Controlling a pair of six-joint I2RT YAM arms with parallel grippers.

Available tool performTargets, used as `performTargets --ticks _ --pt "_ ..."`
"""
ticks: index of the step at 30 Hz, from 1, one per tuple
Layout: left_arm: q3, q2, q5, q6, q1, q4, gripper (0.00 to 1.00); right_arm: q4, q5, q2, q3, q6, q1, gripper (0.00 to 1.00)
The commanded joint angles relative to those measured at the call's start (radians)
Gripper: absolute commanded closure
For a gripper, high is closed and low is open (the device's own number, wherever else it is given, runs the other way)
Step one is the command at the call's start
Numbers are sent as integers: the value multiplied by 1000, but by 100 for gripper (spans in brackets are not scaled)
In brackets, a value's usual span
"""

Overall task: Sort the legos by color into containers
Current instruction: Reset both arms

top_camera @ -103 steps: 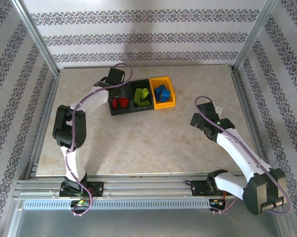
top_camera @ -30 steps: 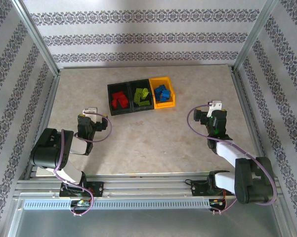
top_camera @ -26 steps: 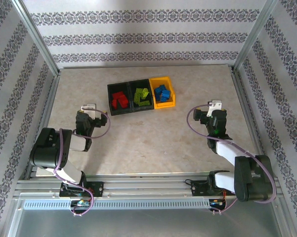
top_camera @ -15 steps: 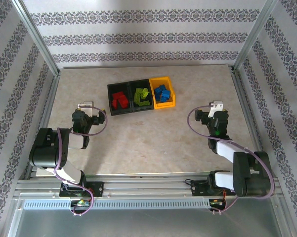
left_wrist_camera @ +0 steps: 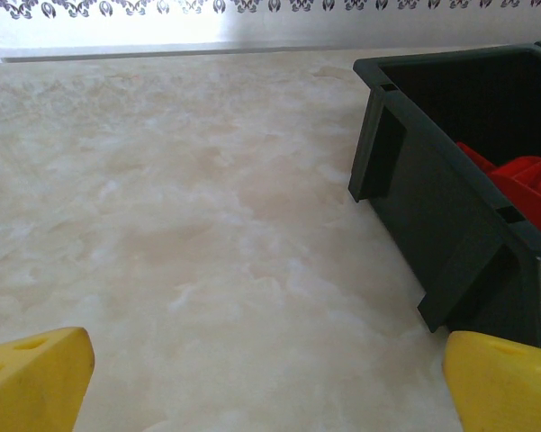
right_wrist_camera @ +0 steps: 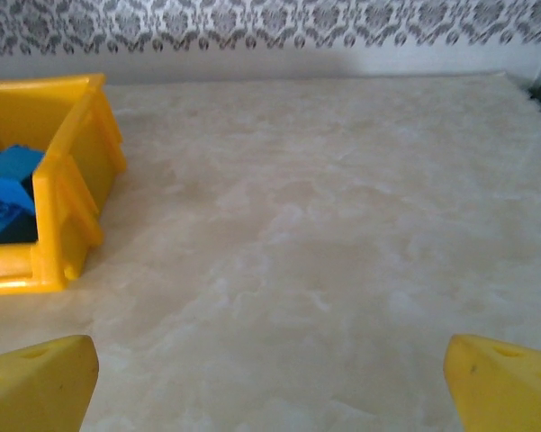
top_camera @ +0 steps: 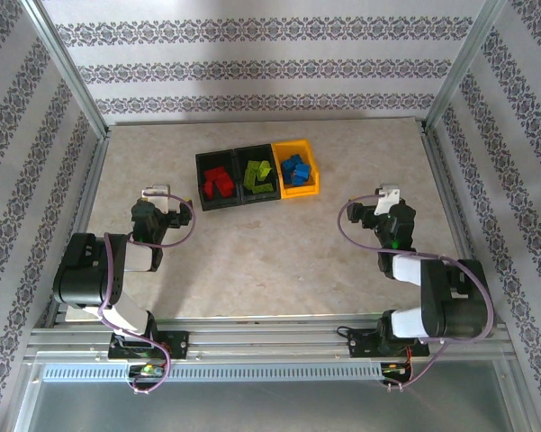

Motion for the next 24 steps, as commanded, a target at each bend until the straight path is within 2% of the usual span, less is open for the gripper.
performTargets --ticks 1,5,17,18,22,24 --pt "2 -6 2 -18 4 -10 0 63 -55 55 27 1 -7 2" --pt "2 -6 3 -18 5 -9 0 110 -66 124 56 0 -7 2" --pt "2 -6 4 -17 5 -10 0 93 -60 118 61 -6 -3 2" --pt "2 -6 4 -16 5 -10 0 89 -39 118 63 -10 4 2" --pt "3 -6 9 -14 5 -12 0 85 273 112 59 8 73 2" --pt "3 -6 8 -13 5 -13 0 94 305 113 54 17 76 2"
